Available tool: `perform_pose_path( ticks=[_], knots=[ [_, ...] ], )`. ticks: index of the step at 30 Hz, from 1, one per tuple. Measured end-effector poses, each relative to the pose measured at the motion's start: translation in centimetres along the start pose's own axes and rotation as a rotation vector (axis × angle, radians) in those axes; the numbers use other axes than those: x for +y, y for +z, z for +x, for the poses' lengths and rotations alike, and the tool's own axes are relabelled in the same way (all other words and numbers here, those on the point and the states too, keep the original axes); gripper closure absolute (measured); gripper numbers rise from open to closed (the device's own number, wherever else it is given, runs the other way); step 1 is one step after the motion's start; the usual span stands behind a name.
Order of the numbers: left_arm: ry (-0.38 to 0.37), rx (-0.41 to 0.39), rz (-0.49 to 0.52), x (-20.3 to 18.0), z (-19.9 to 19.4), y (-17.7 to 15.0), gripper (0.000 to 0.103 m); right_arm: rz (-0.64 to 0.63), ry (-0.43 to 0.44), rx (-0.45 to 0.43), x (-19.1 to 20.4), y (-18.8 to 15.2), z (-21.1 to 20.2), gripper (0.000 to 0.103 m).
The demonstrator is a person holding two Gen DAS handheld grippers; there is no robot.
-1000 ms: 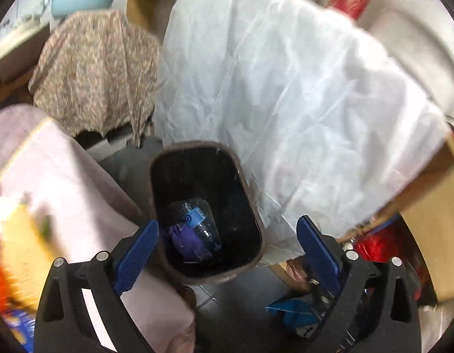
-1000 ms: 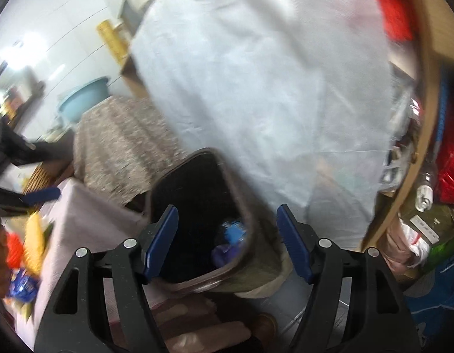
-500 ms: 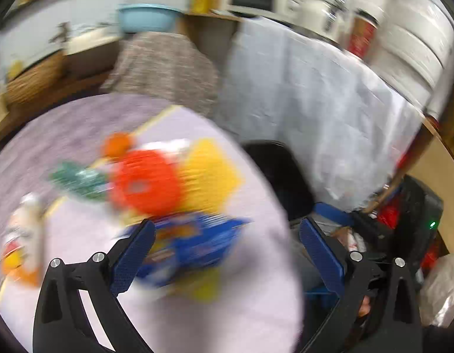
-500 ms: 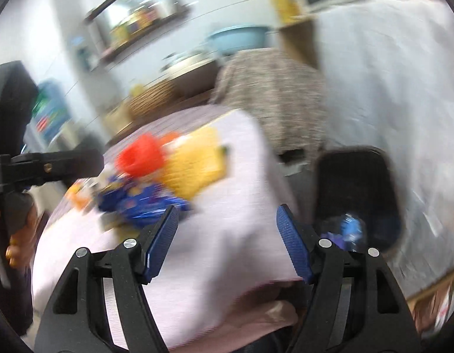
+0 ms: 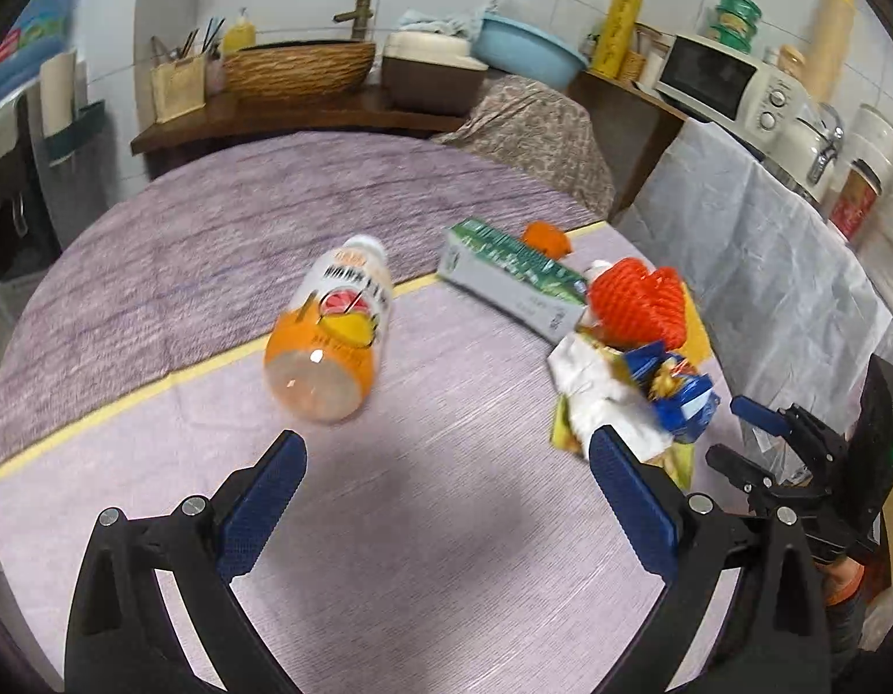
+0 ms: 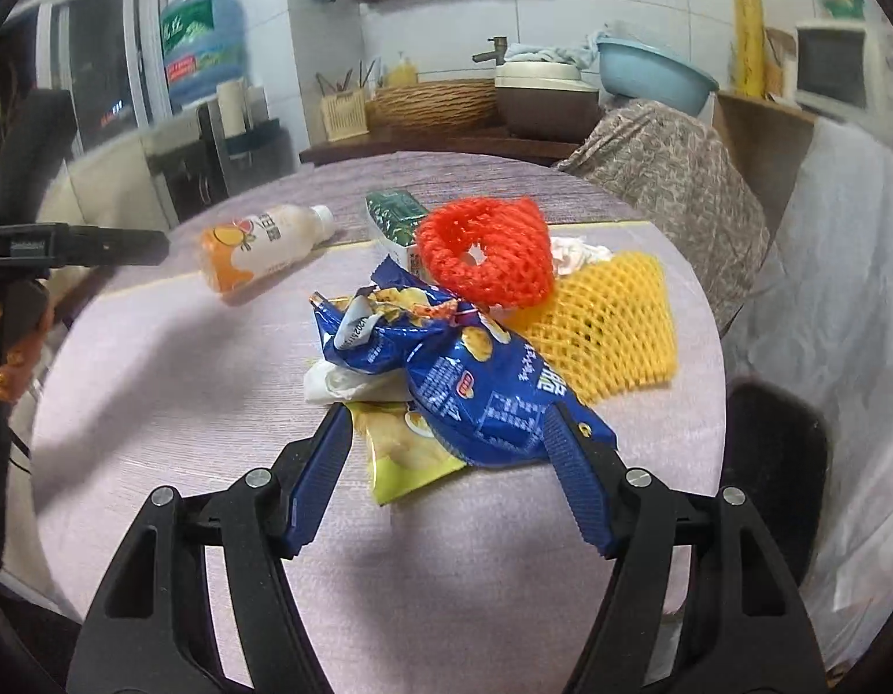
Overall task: Collect trash
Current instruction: 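Grasp the lychee drink bottle with the left tool while the right tool grasps the blue chip bag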
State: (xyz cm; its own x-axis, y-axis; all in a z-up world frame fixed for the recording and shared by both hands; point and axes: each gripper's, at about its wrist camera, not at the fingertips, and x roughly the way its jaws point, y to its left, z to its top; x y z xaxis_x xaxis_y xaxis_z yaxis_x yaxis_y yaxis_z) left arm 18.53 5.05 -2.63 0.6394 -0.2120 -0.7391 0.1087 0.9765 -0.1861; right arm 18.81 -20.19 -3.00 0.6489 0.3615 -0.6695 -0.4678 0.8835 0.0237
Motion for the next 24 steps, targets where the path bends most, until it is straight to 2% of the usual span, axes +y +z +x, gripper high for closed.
perform_pose_path(
  ticks=[5, 8, 9, 12, 15, 17, 24],
  knots=[
    [0.02, 0.03, -0.017, 1.8, 0.7, -0.9, 0.006, -0.096, -0.085, 0.024, 1.5, 0.5, 1.6, 0.042],
    [0.027, 0.033, -0.023, 2.6, 0.7, -1.6, 0.006, -0.108, -0.111, 0.029, 1.4, 0.5, 2.1, 0.054],
    [0.033, 0.033, -0.02, 2.7, 0.8, -1.5, 0.006, -0.101, -0.106, 0.034, 1.3, 0.6, 2.3, 0.062],
    [0.051, 0.032, -0.009, 2.9, 0.9, -1.5, 0.006, -0.091, -0.099, 0.029, 1.2, 0.6, 2.3, 0.074],
    [0.056, 0.031, -0.005, 3.2, 1.1, -1.0, 0.006, -0.095, -0.106, 0.01, 1.3, 0.5, 2.1, 0.08],
    [0.057, 0.035, -0.002, 3.3, 1.3, -0.8, 0.006, -0.083, -0.09, 0.001, 1.1, 0.6, 1.7, 0.091],
    [0.07, 0.046, 0.06, 3.2, 1.5, 2.1, 0.006, 0.034, 0.008, -0.082, -0.6, 1.1, -0.5, 0.096]
  ],
)
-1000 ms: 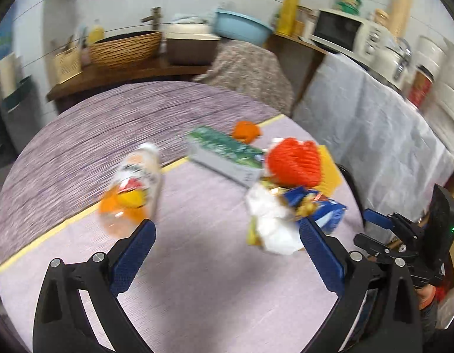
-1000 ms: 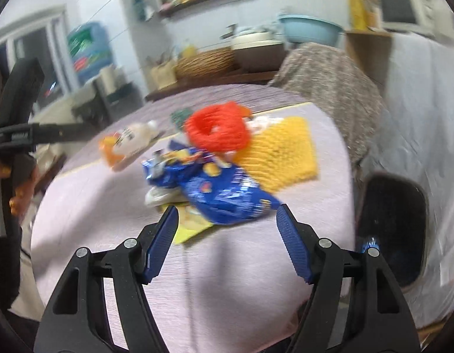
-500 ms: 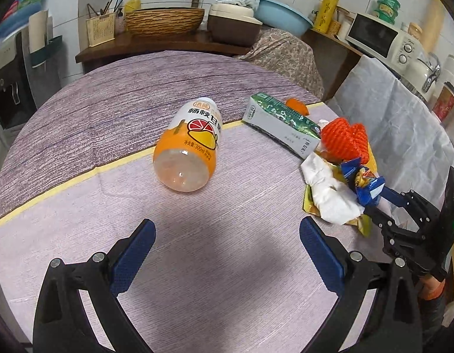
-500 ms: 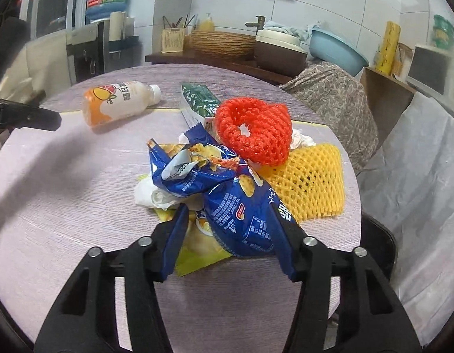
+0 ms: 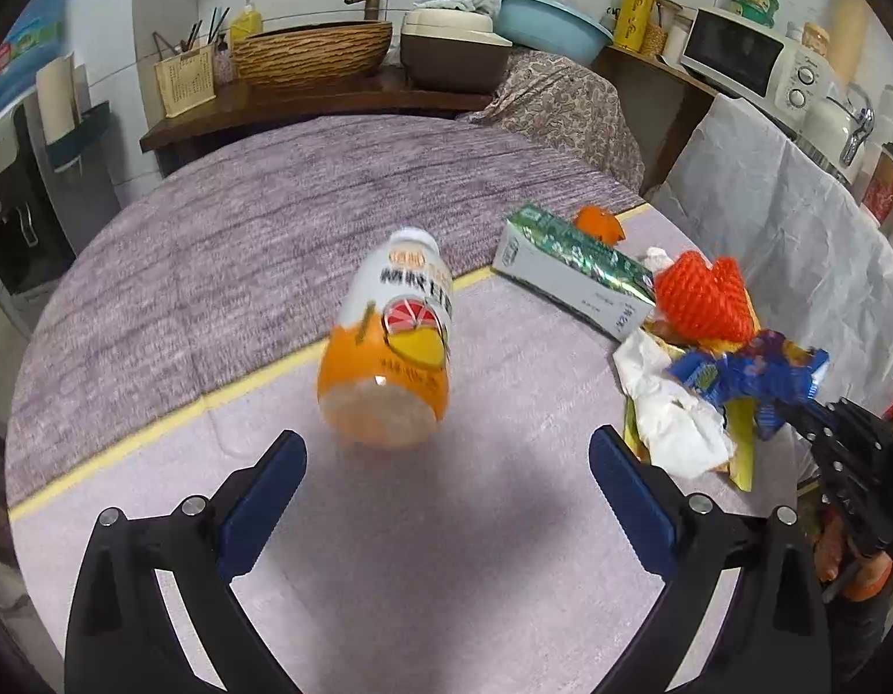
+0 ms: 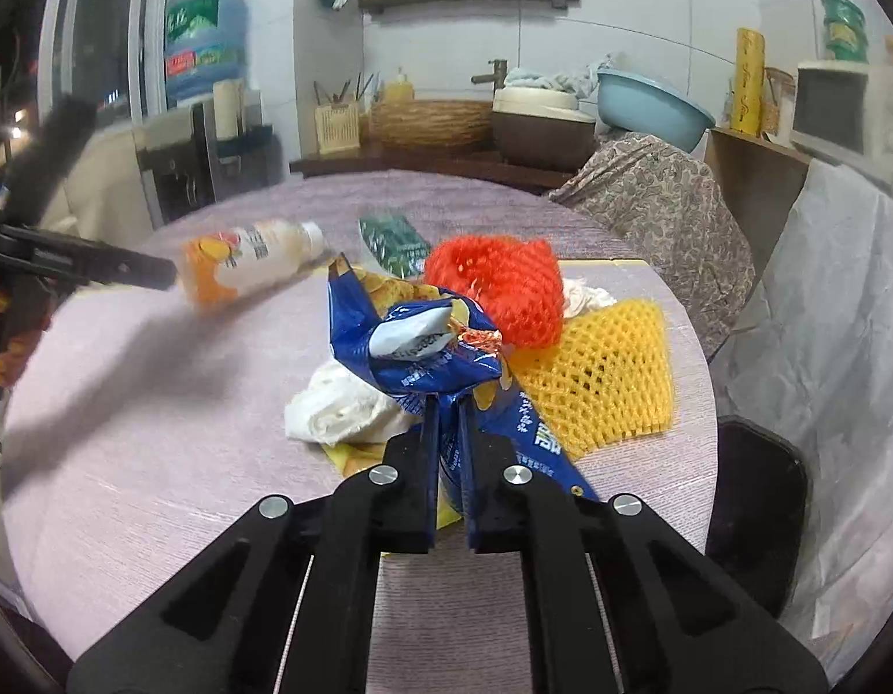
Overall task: Collect trash
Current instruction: 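Grasp the lychee drink bottle with the left tool while the right tool grasps the blue chip bag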
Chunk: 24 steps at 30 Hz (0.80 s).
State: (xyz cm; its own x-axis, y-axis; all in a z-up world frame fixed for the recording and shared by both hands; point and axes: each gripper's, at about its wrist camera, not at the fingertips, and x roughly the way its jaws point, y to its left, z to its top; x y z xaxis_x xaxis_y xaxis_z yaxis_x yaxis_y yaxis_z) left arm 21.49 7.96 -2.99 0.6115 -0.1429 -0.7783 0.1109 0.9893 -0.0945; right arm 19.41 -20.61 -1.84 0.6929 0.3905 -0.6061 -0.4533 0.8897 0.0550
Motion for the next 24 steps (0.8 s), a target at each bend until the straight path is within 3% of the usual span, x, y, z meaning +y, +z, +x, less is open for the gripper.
perform_pose_path(
  ticks=[4, 9, 17, 22, 24],
  knots=[
    [-0.003, 0.043, 0.056, -0.1, 0.6, 2.5, 0.005, 0.049, 0.029, -0.024, -1.0, 0.2, -1.0, 0.096],
    [0.014, 0.196, 0.14, -0.4, 3.9, 5.4, 0.005, 0.069, 0.027, -0.054, -1.1, 0.3, -2.2, 0.096],
    [0.041, 0.391, 0.137, 0.2, 9.9, 8.2, 0.006, 0.076, 0.026, -0.078, -0.9, 0.1, -3.1, 0.096],
    [0.062, 0.475, 0.168, -0.2, 12.3, 8.0, 0.019, 0.082, 0.032, -0.079, -0.9, -0.1, -3.3, 0.096],
    [0.074, 0.487, 0.178, -0.2, 12.7, 7.7, 0.03, 0.085, 0.034, -0.078, -1.0, -0.2, -3.3, 0.096]
  ],
)
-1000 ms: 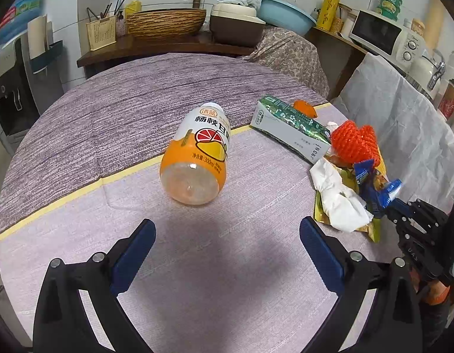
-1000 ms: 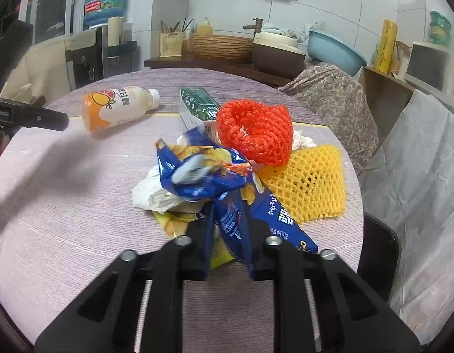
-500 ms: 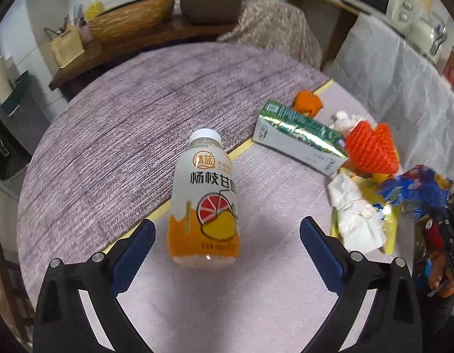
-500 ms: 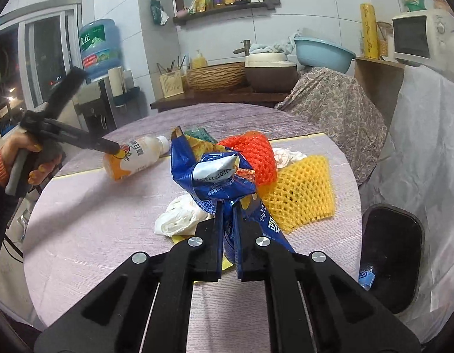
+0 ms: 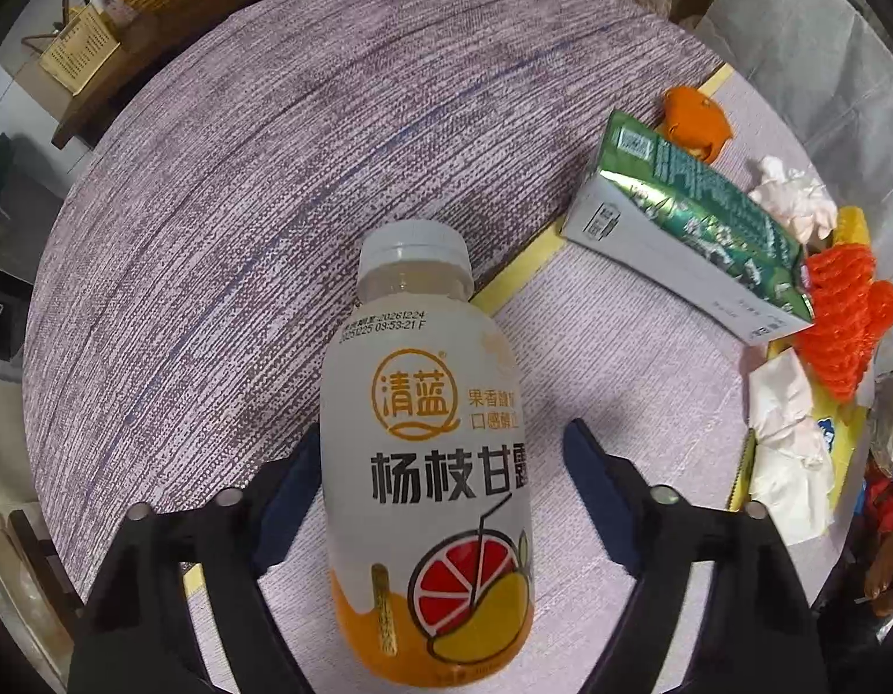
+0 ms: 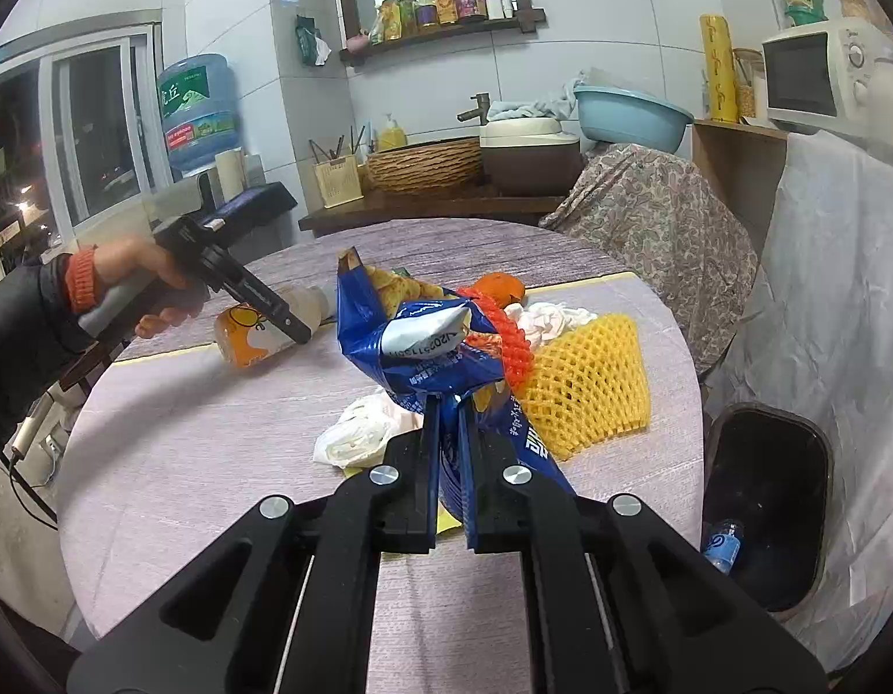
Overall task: Collect trash
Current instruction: 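Grasp the lychee drink bottle with the left tool while the right tool grasps the blue chip bag, then carry both items over the black bin and open both tools to drop them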
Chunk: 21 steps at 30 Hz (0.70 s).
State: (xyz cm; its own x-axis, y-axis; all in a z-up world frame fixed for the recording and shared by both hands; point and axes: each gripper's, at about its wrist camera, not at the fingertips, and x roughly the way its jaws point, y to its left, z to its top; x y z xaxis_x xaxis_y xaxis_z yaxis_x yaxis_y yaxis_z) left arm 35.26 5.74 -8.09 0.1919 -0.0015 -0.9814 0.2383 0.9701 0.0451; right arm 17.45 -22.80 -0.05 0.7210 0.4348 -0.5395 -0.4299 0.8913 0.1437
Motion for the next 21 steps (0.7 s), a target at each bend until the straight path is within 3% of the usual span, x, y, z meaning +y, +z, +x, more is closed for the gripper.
perform_pose_path(
  ticks=[2, 9, 15, 21],
  knots=[
    [0.012, 0.001, 0.003, 0.1, 0.2, -0.2, 0.04, 0.004, 0.005, 0.001, 0.0, 0.0, 0.0, 0.096],
    [-0.054, -0.052, -0.026, 1.4, 0.1, -1.8, 0.041, 0.031, 0.045, -0.002, -0.4, 0.1, 0.3, 0.096],
    [-0.112, -0.197, -0.066, 2.3, -2.1, -4.7, 0.042, 0.066, 0.087, -0.014, -1.0, 0.2, -0.1, 0.096],
    [-0.182, -0.335, -0.083, 0.9, -4.7, -8.1, 0.042, 0.09, 0.095, -0.02, -1.0, -0.3, -0.1, 0.096]
  ],
)
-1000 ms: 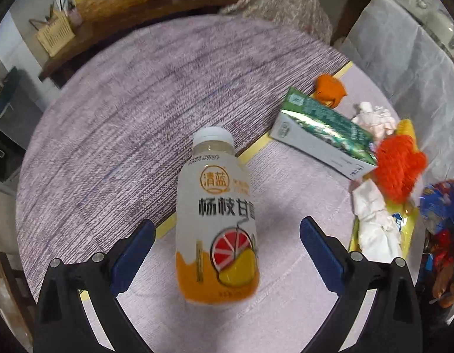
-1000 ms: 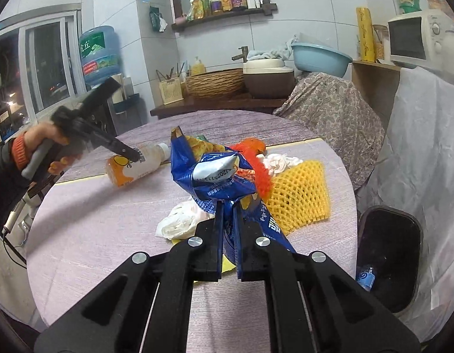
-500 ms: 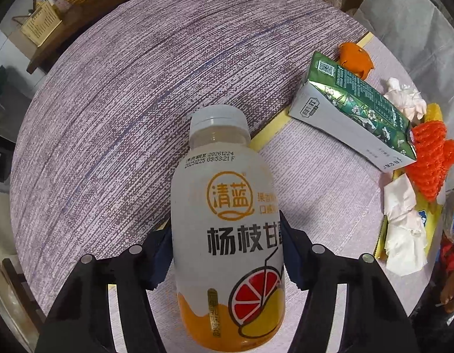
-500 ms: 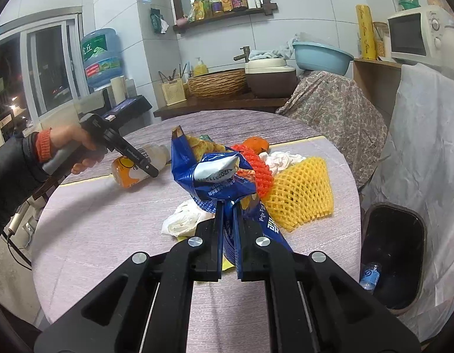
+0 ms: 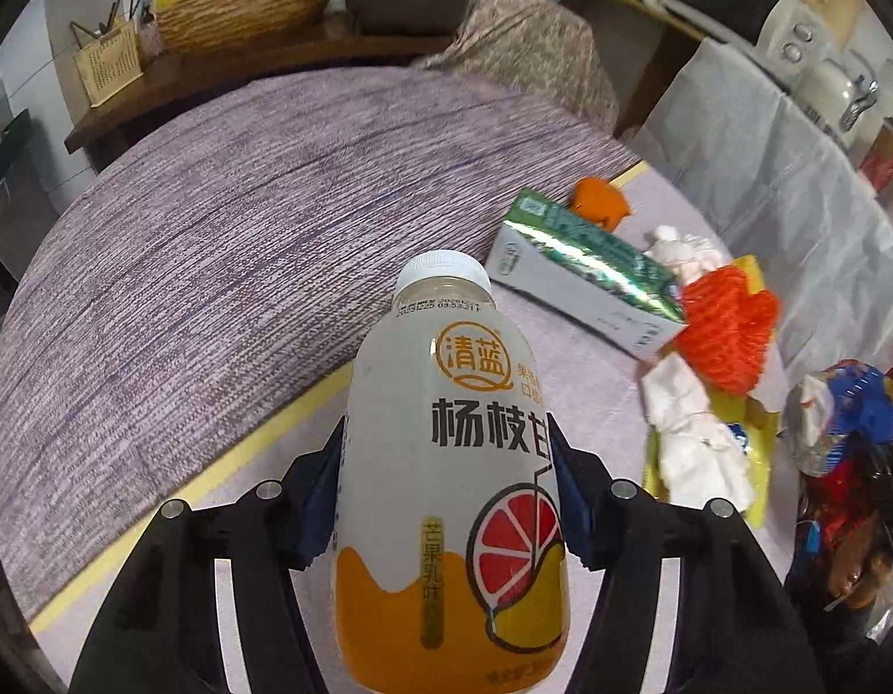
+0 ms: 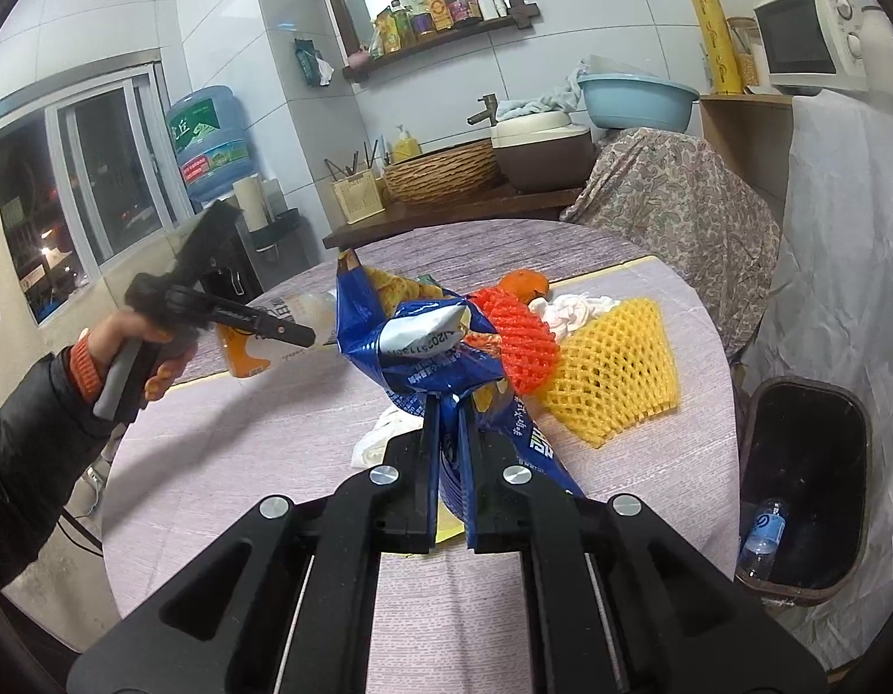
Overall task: Collect trash
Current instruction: 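Carry both items over the black bin and open both tools to drop them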
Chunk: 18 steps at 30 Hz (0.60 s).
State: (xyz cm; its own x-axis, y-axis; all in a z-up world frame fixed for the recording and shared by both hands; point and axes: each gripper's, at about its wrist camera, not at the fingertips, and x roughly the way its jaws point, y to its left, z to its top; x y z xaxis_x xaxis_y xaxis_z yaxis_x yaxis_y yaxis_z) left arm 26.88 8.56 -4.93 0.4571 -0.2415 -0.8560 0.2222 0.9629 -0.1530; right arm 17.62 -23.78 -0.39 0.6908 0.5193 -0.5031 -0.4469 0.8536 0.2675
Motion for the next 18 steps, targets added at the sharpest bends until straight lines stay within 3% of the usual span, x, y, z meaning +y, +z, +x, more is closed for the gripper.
perform_pose_path(
  ticks=[6, 13, 18],
  knots=[
    [-0.097, -0.09, -0.049, -2.4, -1.6, -1.1, 0.042, 0.011, 0.012, -0.008, 0.3, -0.5, -0.4, 0.096],
    [-0.171, -0.156, 0.027, -7.4, -3.2, -1.9, 0.042, 0.048, -0.001, -0.058, -0.5, -1.0, -2.2, 0.096],
    [-0.241, -0.195, 0.093, -12.3, -3.3, -0.1, 0.042, 0.078, -0.068, -0.118, -2.5, -0.9, -4.3, 0.096]
  ],
)
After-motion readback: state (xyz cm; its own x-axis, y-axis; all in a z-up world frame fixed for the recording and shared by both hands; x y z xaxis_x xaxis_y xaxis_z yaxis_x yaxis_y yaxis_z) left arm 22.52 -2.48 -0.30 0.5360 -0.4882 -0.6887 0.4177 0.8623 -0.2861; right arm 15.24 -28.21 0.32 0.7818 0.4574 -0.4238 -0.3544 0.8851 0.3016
